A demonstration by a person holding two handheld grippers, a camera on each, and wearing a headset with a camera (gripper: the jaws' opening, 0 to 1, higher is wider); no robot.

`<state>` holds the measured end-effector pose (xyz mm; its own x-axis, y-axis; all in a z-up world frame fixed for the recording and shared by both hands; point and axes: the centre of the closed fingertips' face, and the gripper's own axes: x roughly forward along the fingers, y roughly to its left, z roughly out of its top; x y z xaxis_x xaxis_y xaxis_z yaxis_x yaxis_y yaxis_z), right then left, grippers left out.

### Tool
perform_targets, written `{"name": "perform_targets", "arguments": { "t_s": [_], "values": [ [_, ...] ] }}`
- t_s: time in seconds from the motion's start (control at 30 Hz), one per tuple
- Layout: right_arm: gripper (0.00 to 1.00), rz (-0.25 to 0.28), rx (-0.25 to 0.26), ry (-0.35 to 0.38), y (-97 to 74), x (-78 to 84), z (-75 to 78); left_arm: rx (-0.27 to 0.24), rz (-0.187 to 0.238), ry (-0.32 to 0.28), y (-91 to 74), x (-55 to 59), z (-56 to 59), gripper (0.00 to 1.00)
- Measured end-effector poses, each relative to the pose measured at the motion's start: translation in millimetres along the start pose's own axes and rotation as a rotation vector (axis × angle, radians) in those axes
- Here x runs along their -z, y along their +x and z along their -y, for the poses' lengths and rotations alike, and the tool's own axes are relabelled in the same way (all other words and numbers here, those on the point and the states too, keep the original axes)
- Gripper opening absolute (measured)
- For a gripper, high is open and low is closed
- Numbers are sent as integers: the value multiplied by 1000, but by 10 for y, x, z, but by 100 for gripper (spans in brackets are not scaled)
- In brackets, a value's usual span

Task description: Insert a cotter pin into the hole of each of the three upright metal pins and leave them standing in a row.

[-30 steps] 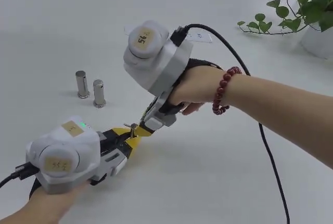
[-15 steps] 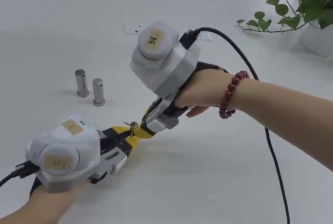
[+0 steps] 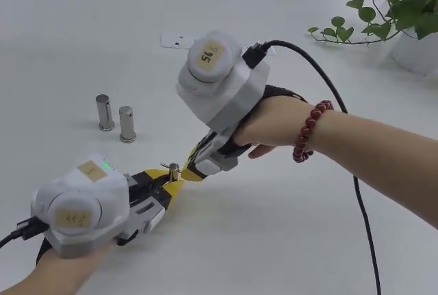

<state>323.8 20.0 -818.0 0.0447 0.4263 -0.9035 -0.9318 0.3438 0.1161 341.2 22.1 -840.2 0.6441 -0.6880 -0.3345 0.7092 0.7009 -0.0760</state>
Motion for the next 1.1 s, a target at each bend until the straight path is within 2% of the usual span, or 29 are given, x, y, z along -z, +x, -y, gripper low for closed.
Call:
{"name": "perform_targets", "arguments": {
  "t_s": [0.53,0.97,1.1],
  "values": [
    [4,7,16,-21,1,-50,-9,-3,1,1,-2,-1,3,7],
    [6,24,8,-41,13,-63,-16,-3,5,5,-1,-4,2,7],
    [8,28,0,-45,16,-51,-39,-3,-16,4,1,55,5,8]
  ]
}}
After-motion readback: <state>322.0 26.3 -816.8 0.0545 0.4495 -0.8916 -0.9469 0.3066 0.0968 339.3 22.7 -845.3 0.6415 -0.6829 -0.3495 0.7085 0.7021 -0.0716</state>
